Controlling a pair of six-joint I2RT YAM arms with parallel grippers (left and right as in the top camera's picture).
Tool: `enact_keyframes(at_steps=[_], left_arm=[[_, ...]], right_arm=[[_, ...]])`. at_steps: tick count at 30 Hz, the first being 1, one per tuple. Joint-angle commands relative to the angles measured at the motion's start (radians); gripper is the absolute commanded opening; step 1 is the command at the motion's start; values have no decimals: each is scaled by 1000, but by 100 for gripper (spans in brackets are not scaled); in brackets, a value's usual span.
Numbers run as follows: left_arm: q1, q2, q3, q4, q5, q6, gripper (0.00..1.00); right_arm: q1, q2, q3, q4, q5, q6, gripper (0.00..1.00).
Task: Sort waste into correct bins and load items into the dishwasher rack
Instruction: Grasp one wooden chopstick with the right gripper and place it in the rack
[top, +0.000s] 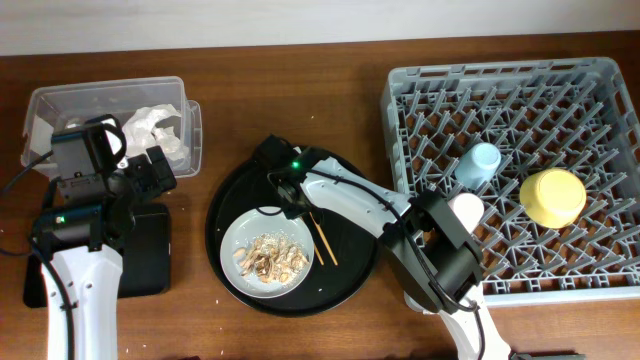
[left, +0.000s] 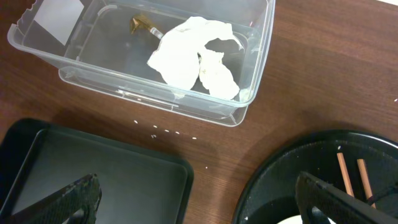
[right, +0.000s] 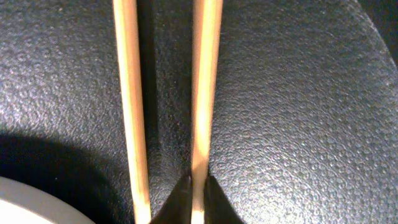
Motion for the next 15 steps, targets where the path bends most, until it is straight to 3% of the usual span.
enact_keyframes(at_steps=[1,6,12,15], left_arm=[[5,-7,2,2,7,8,99],[5,-7,2,2,7,8,99],[5,-7,2,2,7,8,99],[5,-7,2,2,7,8,99]], right_arm=[[-4,-10,-5,-24,21,1,4],[-60,-157,30,-135,25,12,4],[-252,-430,34,-220,13,-13,4],[-350,-465,33,-238,12,-45,4]])
